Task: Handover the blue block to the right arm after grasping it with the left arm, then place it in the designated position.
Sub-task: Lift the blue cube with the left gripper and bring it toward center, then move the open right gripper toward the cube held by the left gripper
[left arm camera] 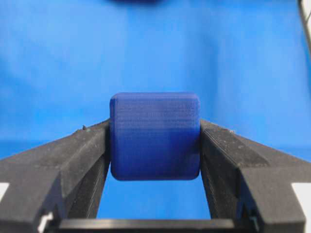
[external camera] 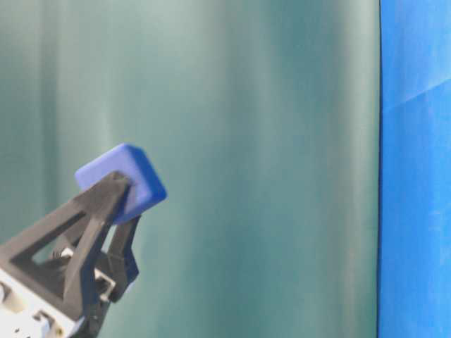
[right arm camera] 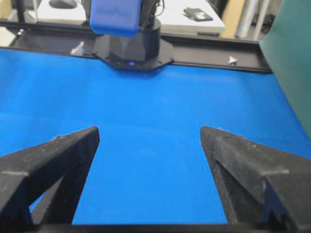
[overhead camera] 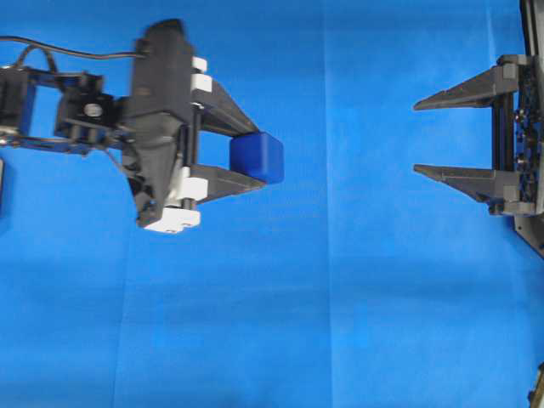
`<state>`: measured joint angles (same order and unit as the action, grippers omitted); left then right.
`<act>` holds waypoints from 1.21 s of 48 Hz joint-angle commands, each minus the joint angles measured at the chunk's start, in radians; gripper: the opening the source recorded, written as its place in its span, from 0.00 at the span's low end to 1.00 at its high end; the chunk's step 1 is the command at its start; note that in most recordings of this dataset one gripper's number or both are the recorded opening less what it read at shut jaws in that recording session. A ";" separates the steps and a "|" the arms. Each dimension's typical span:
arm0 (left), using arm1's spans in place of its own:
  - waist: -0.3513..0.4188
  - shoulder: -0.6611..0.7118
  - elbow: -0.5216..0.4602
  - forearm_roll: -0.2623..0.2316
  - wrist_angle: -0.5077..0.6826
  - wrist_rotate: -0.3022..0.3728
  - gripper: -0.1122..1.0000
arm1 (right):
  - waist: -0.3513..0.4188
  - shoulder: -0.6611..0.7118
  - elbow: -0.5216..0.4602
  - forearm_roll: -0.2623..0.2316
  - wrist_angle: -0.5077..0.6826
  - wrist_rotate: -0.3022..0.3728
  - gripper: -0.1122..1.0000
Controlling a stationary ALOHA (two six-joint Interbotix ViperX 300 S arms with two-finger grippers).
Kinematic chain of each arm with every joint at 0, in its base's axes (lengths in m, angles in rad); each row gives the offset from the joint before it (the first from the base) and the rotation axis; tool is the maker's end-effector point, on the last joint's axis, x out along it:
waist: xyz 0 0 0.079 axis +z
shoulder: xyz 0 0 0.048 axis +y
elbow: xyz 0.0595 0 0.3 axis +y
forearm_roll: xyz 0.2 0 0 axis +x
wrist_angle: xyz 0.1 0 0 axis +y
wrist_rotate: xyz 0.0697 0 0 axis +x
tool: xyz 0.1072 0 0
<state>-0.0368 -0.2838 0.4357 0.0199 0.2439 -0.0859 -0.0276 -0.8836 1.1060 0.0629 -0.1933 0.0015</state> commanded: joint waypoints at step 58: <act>-0.018 -0.132 0.233 -0.006 -0.442 0.025 0.54 | 0.002 0.021 -0.080 -0.293 -0.014 -0.239 0.97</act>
<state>-0.0522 -0.3988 0.6811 0.0153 -0.1871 -0.0598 -0.0261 -0.8636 1.0584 -0.1871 -0.2010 -0.2056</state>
